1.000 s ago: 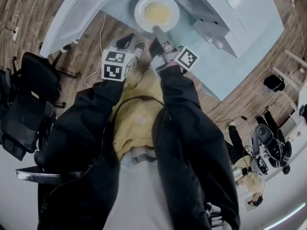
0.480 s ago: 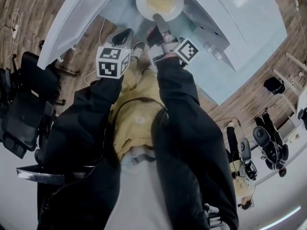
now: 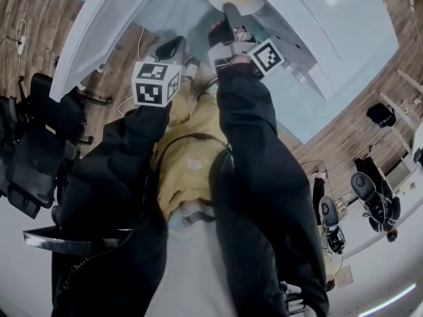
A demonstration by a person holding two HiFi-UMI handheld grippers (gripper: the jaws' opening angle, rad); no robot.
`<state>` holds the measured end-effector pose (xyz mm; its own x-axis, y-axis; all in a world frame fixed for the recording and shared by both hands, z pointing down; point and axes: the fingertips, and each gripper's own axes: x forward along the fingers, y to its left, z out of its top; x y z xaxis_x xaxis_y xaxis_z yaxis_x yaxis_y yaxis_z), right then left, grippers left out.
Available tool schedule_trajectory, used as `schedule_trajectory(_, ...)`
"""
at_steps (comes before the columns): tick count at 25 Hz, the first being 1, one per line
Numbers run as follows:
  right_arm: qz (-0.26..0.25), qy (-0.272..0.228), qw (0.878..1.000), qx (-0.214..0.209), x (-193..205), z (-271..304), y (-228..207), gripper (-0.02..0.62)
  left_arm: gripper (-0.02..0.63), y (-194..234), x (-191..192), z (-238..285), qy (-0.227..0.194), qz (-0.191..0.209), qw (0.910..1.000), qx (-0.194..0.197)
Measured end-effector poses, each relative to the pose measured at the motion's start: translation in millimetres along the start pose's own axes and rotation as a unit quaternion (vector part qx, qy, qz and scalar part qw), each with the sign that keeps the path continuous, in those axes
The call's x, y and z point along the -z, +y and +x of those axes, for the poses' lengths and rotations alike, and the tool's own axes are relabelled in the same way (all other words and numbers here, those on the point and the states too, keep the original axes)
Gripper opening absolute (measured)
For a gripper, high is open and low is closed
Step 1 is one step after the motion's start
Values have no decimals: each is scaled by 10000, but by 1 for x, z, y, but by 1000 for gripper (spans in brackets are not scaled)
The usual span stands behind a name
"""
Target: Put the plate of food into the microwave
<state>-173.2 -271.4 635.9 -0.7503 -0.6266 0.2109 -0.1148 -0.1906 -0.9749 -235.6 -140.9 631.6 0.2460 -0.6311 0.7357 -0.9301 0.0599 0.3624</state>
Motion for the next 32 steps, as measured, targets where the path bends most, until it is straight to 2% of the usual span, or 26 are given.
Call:
schedule_trajectory(7,282,-343,9990,-16,-15,3,-3,12,-5,-3,5,1,61,17,10000,27)
schedule_trajectory(14,193,-519,9985,-50,-15,8,3,25,-5,-3,6,-2,31,55,10000,39)
schedule_trajectory(16,193,-482,9986,-51,-12,7,2,44,-5,-2,7,-4,30,56,10000,38)
schedule_trajectory(25,-81,-126,9996,-221,15,-13,19,51,-5,-13,-2,-13,-102,189,9997,102)
schedule_trajectory(28,-345,105,9991,-236,32,-27,28,49,-5,-26,-8,-18,-192,288,9993,173)
schedule_trajectory(32,-819,276,9960,-234,46,-48,45,17,-5,-45,-21,-26,-342,422,9982,261)
